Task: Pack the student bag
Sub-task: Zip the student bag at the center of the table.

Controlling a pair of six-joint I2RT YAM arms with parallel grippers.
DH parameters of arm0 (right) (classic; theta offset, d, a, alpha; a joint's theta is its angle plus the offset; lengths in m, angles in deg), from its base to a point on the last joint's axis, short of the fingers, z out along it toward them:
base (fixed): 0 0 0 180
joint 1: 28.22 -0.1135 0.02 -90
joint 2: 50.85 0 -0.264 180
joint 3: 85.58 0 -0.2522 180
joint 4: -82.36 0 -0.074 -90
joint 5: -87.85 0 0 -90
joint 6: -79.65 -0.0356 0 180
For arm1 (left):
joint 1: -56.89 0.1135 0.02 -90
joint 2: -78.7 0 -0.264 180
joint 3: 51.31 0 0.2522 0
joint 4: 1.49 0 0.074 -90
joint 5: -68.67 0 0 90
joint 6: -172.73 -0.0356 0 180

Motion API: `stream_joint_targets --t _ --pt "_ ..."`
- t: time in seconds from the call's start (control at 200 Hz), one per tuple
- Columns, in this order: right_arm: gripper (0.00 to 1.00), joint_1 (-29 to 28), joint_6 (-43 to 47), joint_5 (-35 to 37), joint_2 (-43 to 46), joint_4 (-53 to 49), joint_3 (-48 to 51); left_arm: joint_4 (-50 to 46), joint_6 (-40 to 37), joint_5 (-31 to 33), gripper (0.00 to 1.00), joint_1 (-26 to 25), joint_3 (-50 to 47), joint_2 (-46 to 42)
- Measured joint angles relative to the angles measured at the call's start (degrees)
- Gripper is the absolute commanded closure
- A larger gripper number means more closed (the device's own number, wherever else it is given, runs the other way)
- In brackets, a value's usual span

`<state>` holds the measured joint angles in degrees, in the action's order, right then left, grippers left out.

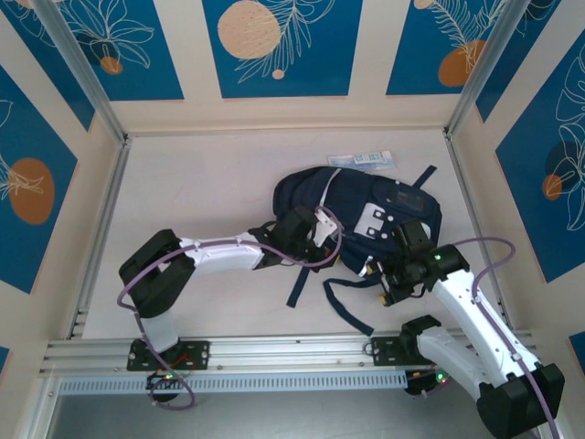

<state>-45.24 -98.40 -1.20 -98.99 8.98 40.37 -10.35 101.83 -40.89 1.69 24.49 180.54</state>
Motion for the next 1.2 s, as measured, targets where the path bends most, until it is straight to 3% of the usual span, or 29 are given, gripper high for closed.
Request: stream_joint_targets --t 0.34,0.58,0.67,0.795,0.99,1.2 --pt "0.56 8.57 10.29 1.18 -3.52 15.89 1.95 0.15 0.52 0.11 1.0 0.37 0.0 0.02" --pt "0.67 14.32 17.49 -1.57 -8.83 19.23 1.57 -0.72 -0.42 0.52 1.0 0.37 0.22 0.02" --pt "0.65 14.12 19.82 -1.53 -10.56 17.94 -0.11 -2.01 -1.25 1.6 1.0 0.39 0.72 0.04" --pt "0.53 12.61 20.41 -1.36 -10.58 16.28 -2.69 -3.48 -1.6 2.19 1.0 0.57 1.73 0.31" --pt "0.38 7.78 14.32 -1.66 -5.18 19.58 -1.9 -4.33 -1.42 1.97 1.0 0.7 2.4 2.08" --pt "0.4 2.67 6.78 -1.6 -6.91 26.25 1.25 -4.33 -0.96 1.53 1.0 0.7 2.4 2.64"
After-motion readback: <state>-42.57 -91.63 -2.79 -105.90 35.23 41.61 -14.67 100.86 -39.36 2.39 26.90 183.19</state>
